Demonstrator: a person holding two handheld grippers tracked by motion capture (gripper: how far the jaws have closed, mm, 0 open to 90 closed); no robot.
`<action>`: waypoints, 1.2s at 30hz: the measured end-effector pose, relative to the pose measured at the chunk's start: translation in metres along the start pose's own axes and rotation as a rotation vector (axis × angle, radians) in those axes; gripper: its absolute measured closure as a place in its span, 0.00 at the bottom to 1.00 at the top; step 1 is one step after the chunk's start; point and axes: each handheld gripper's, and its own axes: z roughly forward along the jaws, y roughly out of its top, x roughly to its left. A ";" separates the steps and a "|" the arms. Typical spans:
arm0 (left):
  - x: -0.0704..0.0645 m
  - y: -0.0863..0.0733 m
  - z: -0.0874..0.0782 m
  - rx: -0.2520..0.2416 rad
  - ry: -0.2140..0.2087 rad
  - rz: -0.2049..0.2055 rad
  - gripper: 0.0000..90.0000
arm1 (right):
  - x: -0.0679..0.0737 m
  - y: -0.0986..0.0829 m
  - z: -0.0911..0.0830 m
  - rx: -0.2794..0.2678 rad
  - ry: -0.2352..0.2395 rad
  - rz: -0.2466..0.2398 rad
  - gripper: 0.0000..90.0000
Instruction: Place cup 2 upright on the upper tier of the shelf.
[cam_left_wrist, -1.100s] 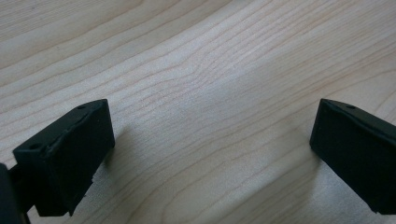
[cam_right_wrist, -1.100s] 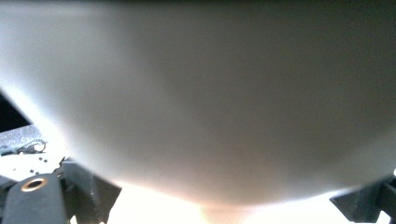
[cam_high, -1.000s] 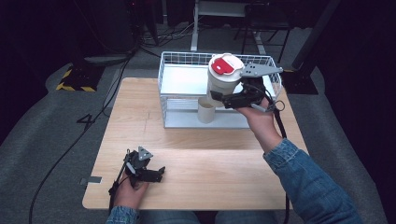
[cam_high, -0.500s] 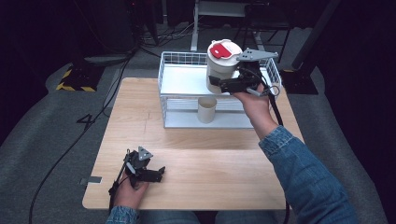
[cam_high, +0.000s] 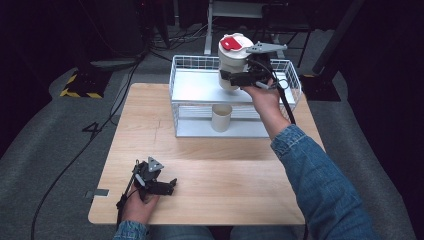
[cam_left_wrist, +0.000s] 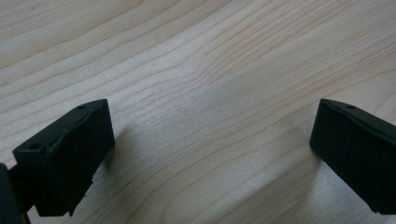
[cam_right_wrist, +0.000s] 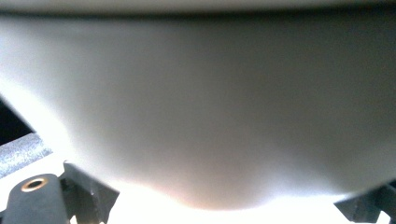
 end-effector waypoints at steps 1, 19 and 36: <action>0.000 0.000 0.000 0.000 0.000 0.000 0.00 | -0.002 0.000 0.004 0.006 -0.008 0.008 0.14; 0.000 0.000 0.000 0.000 0.001 0.000 0.00 | -0.011 -0.006 0.031 0.017 -0.021 0.045 0.14; 0.000 0.000 0.000 0.000 0.001 0.000 0.00 | -0.004 -0.015 0.040 0.049 -0.016 0.029 0.14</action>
